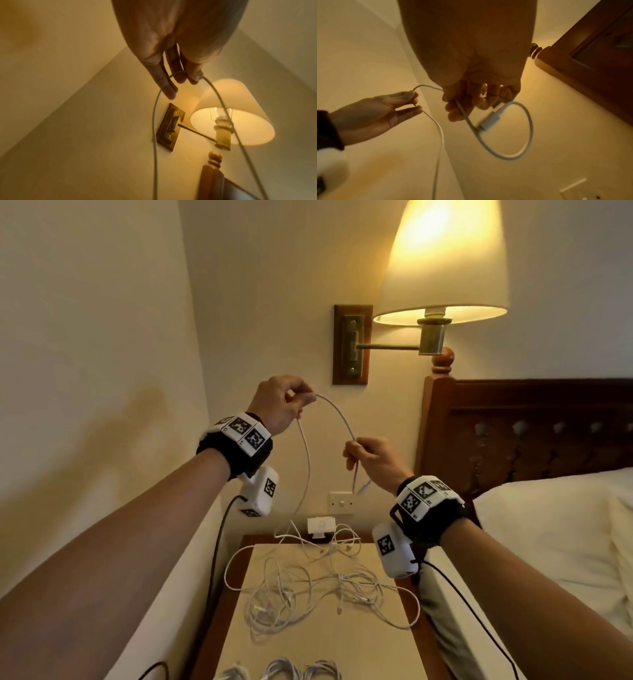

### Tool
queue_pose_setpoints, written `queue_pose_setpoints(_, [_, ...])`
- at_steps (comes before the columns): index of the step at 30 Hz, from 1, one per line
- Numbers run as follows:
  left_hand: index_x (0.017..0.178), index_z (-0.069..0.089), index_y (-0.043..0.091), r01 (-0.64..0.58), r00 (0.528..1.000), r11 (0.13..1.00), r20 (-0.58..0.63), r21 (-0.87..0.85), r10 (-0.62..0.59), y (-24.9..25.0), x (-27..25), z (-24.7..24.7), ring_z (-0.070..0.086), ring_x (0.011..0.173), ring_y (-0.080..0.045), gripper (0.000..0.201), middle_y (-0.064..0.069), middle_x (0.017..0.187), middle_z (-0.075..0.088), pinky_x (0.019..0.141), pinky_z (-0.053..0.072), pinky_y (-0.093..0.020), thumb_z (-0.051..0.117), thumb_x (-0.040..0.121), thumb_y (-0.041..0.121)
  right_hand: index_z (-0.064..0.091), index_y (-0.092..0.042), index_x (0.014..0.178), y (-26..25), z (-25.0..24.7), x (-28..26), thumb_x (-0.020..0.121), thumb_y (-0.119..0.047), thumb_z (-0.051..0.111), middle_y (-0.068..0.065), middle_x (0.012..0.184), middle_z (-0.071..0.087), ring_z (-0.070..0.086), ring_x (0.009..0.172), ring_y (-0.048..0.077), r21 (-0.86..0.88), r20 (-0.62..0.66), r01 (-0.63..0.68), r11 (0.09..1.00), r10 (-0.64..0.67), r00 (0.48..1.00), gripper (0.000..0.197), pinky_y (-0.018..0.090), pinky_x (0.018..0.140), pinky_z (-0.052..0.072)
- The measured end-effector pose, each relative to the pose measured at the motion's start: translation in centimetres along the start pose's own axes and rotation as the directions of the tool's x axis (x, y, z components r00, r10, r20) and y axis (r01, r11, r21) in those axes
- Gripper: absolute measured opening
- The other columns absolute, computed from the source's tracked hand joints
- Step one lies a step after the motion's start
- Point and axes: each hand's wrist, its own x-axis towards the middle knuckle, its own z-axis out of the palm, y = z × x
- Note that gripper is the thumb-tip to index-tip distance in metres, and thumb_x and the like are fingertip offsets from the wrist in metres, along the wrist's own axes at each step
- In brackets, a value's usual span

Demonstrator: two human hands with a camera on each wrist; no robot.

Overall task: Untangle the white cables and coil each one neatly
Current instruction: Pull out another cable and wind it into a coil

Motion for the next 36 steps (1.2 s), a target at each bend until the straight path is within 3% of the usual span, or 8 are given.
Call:
queue_pose_setpoints(7, [0.092,0.073,0.011,0.093,0.953,0.996,-0.290,-0.006,-0.091,-0.4,-0.9,-2.3,0.063,0.076,-0.019,0.010,-0.005,0.082,0.068,0.073,0.050,-0.024,0.069,0.088,0.020,0.061,-0.011,0.084,-1.3,-1.8,-2.9,0.103,-0.019,0.043,0.002,0.070,0.065,0.058,0.064,0.009,0.019,0.208,0.028,0.999,-0.032,0.978,0.028,0.022,0.064,0.046])
queue_pose_setpoints(10, [0.096,0.071,0.012,0.185,0.976,0.980,-0.127,0.074,-0.175,-1.3,-2.5,-1.9,0.068,0.076,-0.023,0.009,-0.009,0.097,0.072,0.073,0.057,-0.029,0.068,0.088,0.015,0.061,-0.007,0.087,-2.4,-3.2,-2.9,0.104,-0.013,0.041,0.005,0.064,0.060,0.061,0.065,0.019,0.109,0.067,0.056,0.992,-0.064,0.996,0.027,0.028,0.069,0.048])
queue_pose_setpoints(15, [0.146,0.036,0.017,0.274,0.921,0.962,0.287,0.000,-0.262,-0.6,-5.6,0.6,0.070,0.063,-0.023,0.067,-0.006,0.142,0.047,0.055,0.058,-0.033,0.066,0.088,0.004,0.063,-0.006,0.084,-4.3,-3.5,-2.0,0.103,-0.014,0.044,0.001,0.054,0.055,0.057,0.053,0.016,0.150,0.038,-0.033,0.988,0.028,0.999,0.027,0.036,0.064,0.049])
queue_pose_setpoints(18, [0.146,0.037,0.022,0.228,0.941,0.941,0.306,-0.252,-0.145,1.0,-6.4,1.9,0.072,0.077,-0.024,0.060,-0.004,0.141,0.047,0.057,0.059,-0.035,0.056,0.093,0.000,0.063,-0.006,0.087,-5.6,-3.2,-2.2,0.103,-0.015,0.044,0.001,0.058,0.053,0.053,0.051,0.014,0.126,0.085,-0.062,0.990,0.052,0.995,0.026,0.032,0.058,0.051])
queue_pose_setpoints(22, [0.142,0.045,0.022,0.038,0.964,0.980,0.267,-0.195,0.016,2.1,-6.4,2.6,0.066,0.096,-0.018,0.050,-0.002,0.141,0.047,0.073,0.061,-0.035,0.048,0.097,0.001,0.062,-0.007,0.086,-6.7,-3.6,-2.5,0.103,-0.014,0.043,0.001,0.060,0.049,0.047,0.051,0.013,0.134,0.131,-0.031,0.991,0.013,0.991,0.026,0.028,0.054,0.046])
queue_pose_setpoints(28, [0.099,0.072,0.010,-0.215,0.973,0.976,0.093,0.037,0.210,2.8,-5.3,1.0,0.059,0.079,-0.006,0.014,0.003,0.090,0.065,0.075,0.049,-0.019,0.070,0.086,0.015,0.060,-0.011,0.085,-7.0,-3.4,-3.5,0.104,-0.020,0.038,-0.003,0.060,0.041,0.034,0.049,0.009,0.142,0.191,-0.048,0.989,0.020,0.981,0.031,0.021,0.044,0.031])
queue_pose_setpoints(31, [0.096,0.074,0.009,-0.219,0.976,0.972,0.010,0.082,0.219,3.5,-4.7,0.2,0.055,0.075,-0.002,0.013,0.001,0.087,0.065,0.068,0.040,-0.004,0.073,0.083,0.014,0.055,-0.011,0.084,-7.1,-3.2,-4.2,0.106,-0.022,0.033,-0.002,0.060,0.036,0.030,0.050,0.011,0.272,0.198,-0.100,0.957,0.046,0.979,0.033,0.021,0.043,0.027])
queue_pose_setpoints(36, [0.093,0.073,0.009,-0.199,0.975,0.974,-0.075,0.105,0.207,3.2,-4.6,-0.5,0.057,0.075,-0.007,0.011,0.003,0.085,0.065,0.066,0.040,-0.003,0.072,0.085,0.016,0.052,-0.013,0.085,-7.7,-4.1,-5.1,0.107,-0.027,0.031,-0.003,0.062,0.032,0.026,0.049,0.010,0.476,0.305,-0.201,0.856,0.054,0.951,0.033,0.021,0.043,0.024])
